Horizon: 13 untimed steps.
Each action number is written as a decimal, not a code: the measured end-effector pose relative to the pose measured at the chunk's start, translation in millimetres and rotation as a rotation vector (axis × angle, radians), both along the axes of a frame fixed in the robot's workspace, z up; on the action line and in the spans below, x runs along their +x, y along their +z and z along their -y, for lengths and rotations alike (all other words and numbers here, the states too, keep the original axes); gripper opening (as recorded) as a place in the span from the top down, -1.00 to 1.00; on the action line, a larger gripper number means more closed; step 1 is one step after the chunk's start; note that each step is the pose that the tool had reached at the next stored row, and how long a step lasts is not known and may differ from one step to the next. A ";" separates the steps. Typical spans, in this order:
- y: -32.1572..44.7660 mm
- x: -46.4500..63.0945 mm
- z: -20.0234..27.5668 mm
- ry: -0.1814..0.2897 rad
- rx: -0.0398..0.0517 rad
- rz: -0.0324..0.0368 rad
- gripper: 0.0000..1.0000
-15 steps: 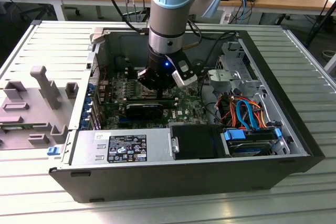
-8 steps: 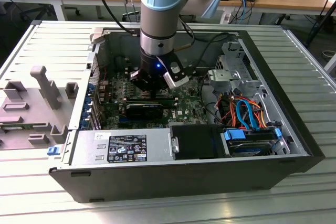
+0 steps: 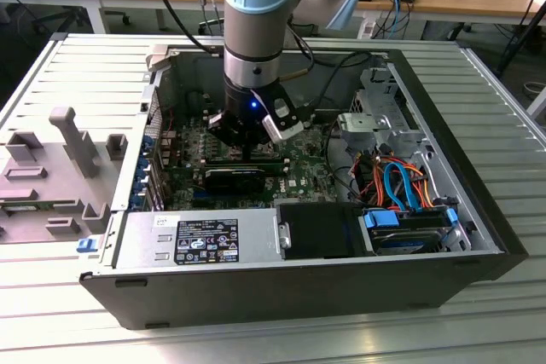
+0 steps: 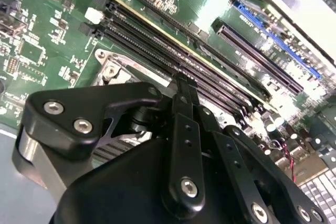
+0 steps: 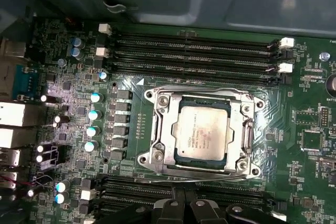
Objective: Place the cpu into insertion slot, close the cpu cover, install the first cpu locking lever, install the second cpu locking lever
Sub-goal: 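Install the second cpu locking lever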
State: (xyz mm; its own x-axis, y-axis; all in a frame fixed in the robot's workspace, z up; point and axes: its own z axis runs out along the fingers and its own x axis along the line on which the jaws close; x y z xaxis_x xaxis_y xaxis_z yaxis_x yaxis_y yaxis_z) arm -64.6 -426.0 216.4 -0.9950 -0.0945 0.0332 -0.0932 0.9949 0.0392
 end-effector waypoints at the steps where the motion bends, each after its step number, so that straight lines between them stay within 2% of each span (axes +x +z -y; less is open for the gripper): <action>1: 0.0 0.1 0.2 0.000 0.0000 -0.0001 0.79; 2: 0.1 1.4 1.4 0.000 0.0003 -0.0016 0.79; 4: -0.1 10.5 6.5 0.000 0.0025 -0.0161 0.79; 5: -0.1 14.2 7.9 0.000 0.0025 -0.0215 0.79; 8: -0.3 31.7 11.1 0.000 0.0057 -0.0433 0.79; 9: -0.3 37.3 11.2 0.000 0.0079 -0.0475 0.79; 13: -0.2 50.1 11.4 0.000 0.0121 -0.0571 0.79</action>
State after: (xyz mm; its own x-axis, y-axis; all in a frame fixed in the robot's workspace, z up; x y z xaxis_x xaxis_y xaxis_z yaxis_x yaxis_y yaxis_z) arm -14.5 -437.4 216.2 -0.9915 -0.0952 0.0889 -0.0904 0.9943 0.0565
